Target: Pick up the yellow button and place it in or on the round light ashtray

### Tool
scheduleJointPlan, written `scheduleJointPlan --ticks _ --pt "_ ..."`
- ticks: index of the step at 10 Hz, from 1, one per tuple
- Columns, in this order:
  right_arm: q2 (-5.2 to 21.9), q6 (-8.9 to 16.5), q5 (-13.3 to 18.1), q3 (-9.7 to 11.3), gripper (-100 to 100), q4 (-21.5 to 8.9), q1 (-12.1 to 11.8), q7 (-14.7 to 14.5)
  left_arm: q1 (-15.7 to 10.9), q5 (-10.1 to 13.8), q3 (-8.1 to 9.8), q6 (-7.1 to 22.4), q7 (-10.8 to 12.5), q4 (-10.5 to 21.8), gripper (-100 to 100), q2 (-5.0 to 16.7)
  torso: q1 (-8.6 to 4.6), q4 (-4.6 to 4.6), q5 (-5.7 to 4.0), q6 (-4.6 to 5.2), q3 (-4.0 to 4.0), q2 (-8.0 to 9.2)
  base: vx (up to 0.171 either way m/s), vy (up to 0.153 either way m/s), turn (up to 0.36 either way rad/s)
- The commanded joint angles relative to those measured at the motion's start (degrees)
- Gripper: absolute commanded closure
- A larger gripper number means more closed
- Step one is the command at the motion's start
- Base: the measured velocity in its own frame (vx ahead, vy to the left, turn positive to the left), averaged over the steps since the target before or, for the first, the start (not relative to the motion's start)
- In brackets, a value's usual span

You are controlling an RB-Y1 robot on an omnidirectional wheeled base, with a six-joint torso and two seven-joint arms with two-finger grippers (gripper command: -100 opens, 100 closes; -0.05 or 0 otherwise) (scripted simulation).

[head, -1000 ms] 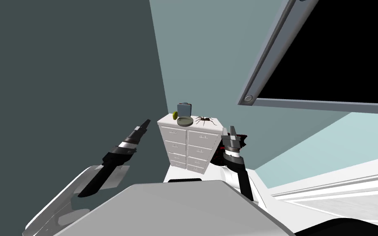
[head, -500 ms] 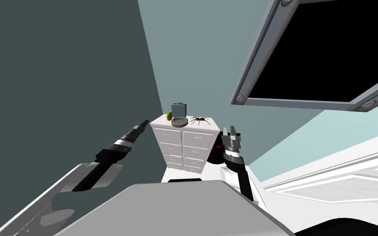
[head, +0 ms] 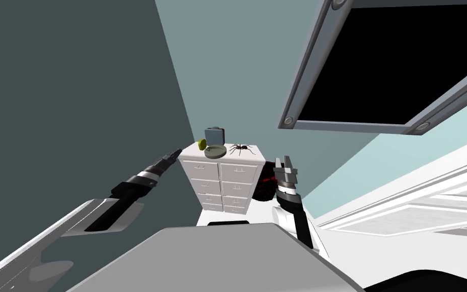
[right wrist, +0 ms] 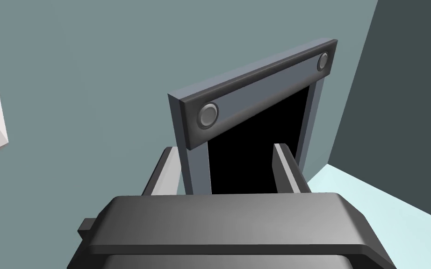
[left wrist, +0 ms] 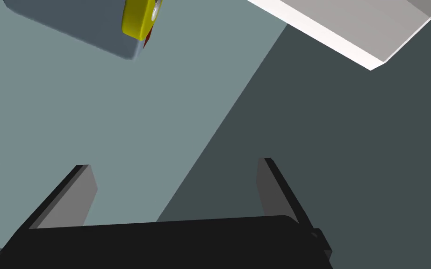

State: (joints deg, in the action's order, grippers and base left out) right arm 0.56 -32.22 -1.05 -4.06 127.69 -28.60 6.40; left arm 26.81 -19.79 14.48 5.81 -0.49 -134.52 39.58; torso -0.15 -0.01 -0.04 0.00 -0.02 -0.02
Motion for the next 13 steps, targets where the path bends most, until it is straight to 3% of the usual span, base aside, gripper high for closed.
scheduleJointPlan --ticks 1,2,4,8,13 --pt "0.0 0.0 0.0 0.0 0 0.0 0.0 0.0 0.5 -0.8 0.93 2.8 0.7 0.8 -100 2.9 0.00 0.00 0.00 0.00 0.00 0.00 0.032 -0.058 -0.170" --pt "0.0 0.0 0.0 0.0 0 0.0 0.0 0.0 0.5 -0.8 0.93 2.8 0.7 0.8 -100 3.6 -0.05 -0.01 -0.01 0.00 -0.03 -0.04 0.022 -0.045 -0.059" --pt "0.0 0.0 0.0 0.0 0 0.0 0.0 0.0 1.8 -1.9 2.10 5.9 1.6 1.9 -100 7.1 -0.02 0.00 0.00 0.00 0.00 0.00 0.018 -0.054 -0.159" --pt "0.0 0.0 0.0 0.0 0 0.0 0.0 0.0 3.3 -2.9 3.13 8.8 2.6 3.2 -100 12.4 -0.02 0.01 0.00 -0.01 0.01 0.03 0.016 -0.043 -0.102" --pt "0.0 0.0 0.0 0.0 0 0.0 0.0 0.0 6.4 -4.4 4.92 13.8 4.5 5.7 -100 21.1 -0.03 0.00 -0.01 -0.03 0.00 0.00 0.025 -0.050 -0.133"
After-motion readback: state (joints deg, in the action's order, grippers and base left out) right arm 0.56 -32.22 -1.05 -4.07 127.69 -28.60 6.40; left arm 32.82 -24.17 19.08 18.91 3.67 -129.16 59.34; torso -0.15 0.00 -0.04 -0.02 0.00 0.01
